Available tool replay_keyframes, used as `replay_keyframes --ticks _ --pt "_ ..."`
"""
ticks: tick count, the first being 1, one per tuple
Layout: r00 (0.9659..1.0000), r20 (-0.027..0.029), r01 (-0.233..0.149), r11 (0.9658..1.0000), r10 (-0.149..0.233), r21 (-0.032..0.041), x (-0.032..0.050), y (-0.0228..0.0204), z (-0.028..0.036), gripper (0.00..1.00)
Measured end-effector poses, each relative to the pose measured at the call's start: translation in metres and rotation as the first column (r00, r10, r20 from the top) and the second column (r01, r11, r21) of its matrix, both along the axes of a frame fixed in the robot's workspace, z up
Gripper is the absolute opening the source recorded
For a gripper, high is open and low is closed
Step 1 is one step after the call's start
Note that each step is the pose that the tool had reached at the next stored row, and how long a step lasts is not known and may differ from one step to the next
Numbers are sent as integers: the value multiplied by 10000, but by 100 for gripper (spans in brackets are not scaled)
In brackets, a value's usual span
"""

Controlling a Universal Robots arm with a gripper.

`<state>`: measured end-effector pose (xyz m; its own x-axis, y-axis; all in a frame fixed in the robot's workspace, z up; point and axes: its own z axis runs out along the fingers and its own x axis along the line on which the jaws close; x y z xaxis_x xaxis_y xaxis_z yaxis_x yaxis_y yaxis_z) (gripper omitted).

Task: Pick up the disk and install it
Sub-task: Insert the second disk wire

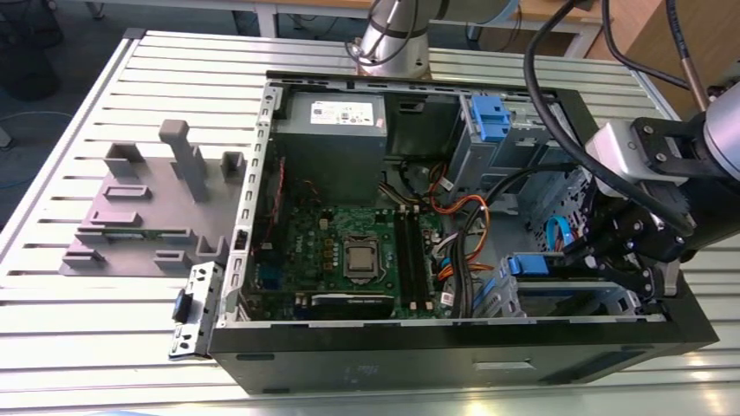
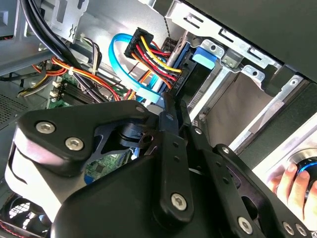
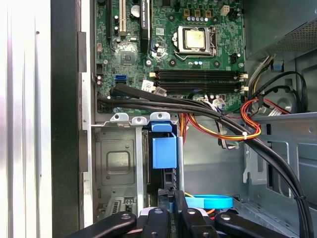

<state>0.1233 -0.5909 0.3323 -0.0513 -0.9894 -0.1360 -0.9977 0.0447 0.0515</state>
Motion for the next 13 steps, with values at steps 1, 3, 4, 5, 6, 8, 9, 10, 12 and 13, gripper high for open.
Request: replay_keyframes --ticks 1,3,4,5,6,8,9,10,12,13 --pt "10000 0 0 10000 0 1 0 0 -1 16" --pt "10000 0 0 10000 0 4 0 0 2 16" --pt "10000 1 0 10000 0 8 0 0 5 16" --pt "10000 2 0 10000 0 12 0 0 10 16" --pt "10000 1 0 10000 0 12 0 0 12 16" --pt "10000 0 0 10000 0 4 0 0 17 16" --pt "10000 0 0 10000 0 4 0 0 17 16" --pt "10000 0 -1 10000 1 5 0 0 19 16" --pt "10000 0 0 10000 0 3 0 0 26 16" --pt "10000 0 0 10000 0 3 0 0 29 16"
